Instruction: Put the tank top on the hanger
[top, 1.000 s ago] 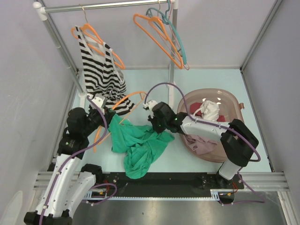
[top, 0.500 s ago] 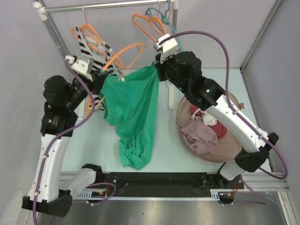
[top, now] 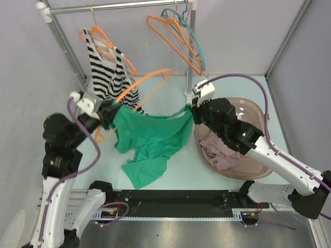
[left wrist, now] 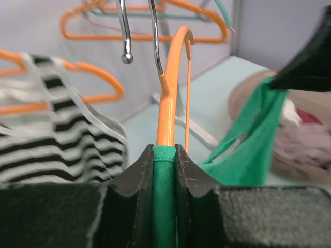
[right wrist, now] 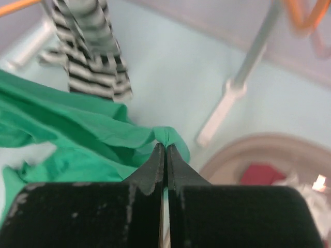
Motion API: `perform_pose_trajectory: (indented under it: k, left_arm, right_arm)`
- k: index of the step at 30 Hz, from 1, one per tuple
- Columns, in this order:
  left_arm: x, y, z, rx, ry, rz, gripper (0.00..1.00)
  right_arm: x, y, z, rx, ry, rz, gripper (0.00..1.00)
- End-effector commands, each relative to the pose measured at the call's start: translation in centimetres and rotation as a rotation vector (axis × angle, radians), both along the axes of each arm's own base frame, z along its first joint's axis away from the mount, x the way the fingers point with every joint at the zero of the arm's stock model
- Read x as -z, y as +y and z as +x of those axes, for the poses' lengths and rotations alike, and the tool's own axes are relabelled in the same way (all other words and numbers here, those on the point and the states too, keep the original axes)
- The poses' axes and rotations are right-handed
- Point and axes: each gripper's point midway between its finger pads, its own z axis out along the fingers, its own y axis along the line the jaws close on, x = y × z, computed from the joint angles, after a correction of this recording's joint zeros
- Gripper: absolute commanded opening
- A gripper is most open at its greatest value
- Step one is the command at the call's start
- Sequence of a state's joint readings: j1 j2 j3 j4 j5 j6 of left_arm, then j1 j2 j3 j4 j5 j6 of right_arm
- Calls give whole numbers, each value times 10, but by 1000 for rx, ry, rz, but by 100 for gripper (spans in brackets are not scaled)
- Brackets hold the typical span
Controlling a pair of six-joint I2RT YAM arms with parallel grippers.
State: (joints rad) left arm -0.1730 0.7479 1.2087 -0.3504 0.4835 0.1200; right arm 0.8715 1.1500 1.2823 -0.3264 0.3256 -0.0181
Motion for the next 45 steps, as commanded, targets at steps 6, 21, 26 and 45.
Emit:
perform_pose_trajectory:
  k: [6,21,26,45]
  left_arm:
    - [77,-33,-64,289,109,-31,0]
    - [108,-34,-60,293,136,-32,0]
    - [112,-34,-59,289,144,-34,0]
    - [114,-28,-34,202,154,-90,0]
  right_arm:
    - [56,-33,5,121,162,173,0]
    - [32,-43,33,140,142,194,0]
    - [27,-37,35,115,139,185,0]
    - [8,13,0,-52,148,208,0]
